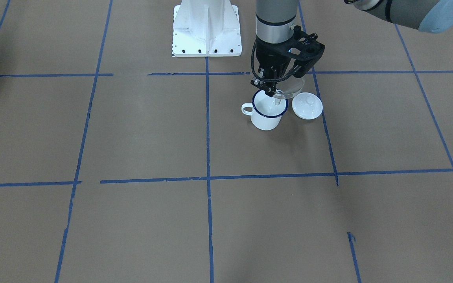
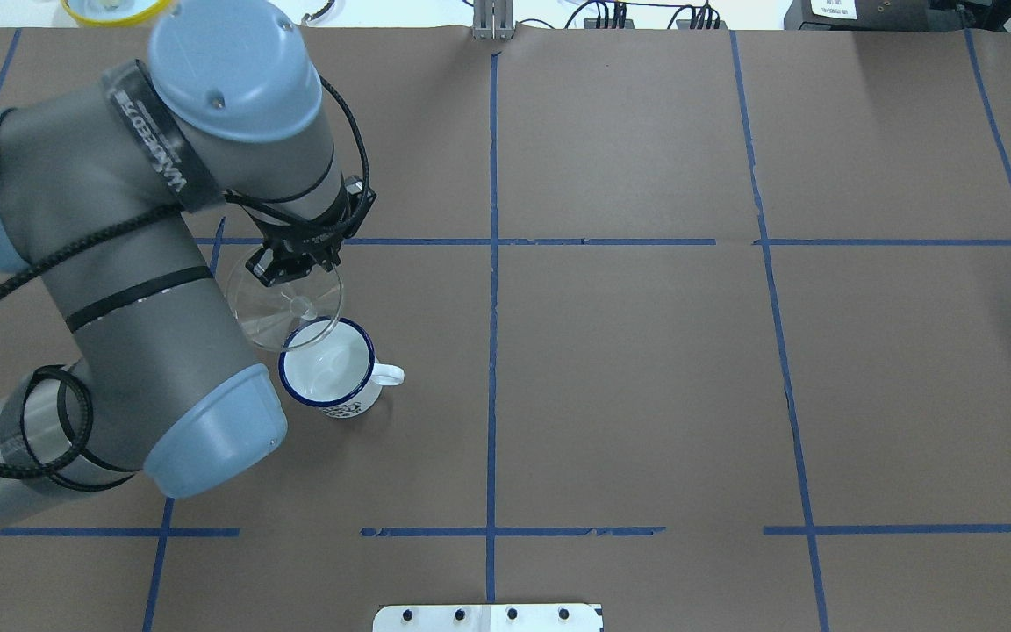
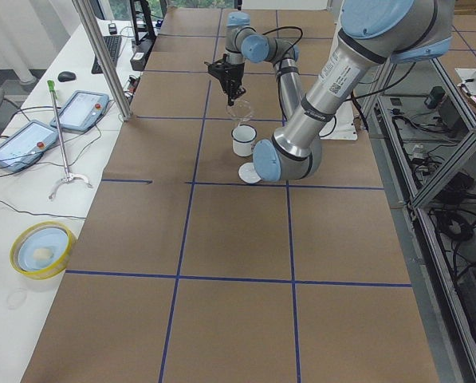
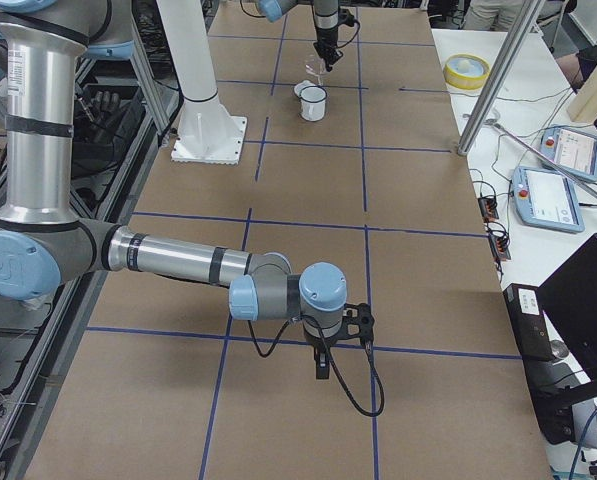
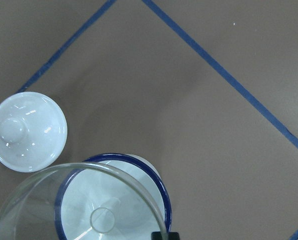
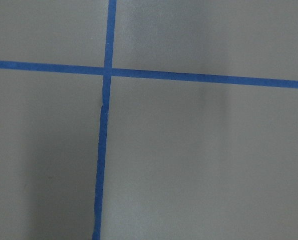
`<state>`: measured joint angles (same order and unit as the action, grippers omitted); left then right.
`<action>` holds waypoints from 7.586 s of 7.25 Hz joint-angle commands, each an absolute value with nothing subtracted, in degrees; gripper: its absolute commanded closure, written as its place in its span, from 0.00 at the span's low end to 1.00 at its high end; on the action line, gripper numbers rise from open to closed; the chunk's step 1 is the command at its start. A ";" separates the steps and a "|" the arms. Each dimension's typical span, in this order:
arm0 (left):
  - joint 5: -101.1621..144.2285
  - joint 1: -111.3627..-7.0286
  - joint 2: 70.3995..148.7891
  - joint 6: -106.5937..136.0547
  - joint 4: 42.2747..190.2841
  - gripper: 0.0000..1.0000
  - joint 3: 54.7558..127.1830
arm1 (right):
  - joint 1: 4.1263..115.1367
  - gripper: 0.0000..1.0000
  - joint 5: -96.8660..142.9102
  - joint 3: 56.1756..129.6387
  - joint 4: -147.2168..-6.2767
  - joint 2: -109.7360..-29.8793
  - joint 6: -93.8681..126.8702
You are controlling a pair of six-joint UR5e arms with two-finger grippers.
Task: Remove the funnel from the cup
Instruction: 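Lift the glass funnel out of the mug, carry it farther from robot, then set the glass funnel on the table and open the left gripper, then move the left gripper to the white lid and grasp its knob, then lift the white lid with the left gripper and carry it over the mug, then lower the white lid onto the mug rim and settle it with the left gripper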
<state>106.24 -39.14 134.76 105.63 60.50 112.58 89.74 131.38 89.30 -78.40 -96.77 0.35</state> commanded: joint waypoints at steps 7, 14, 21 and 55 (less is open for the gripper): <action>97.17 -47.11 123.67 119.83 144.31 1.00 78.80 | 89.74 0.00 131.40 89.30 -78.40 -96.77 0.35; 91.31 -45.44 120.52 124.28 160.84 0.00 71.25 | 89.74 0.00 131.40 89.30 -78.40 -96.77 0.35; 113.45 -46.40 106.04 103.17 126.56 0.00 99.16 | 89.74 0.00 131.31 89.30 -78.40 -96.77 0.35; 111.36 -32.35 118.74 101.95 76.99 1.00 115.58 | 89.74 0.00 131.40 89.30 -78.40 -96.77 0.35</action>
<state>111.32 -32.93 118.73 101.93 76.82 115.62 89.74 131.40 89.30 -78.40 -96.77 0.35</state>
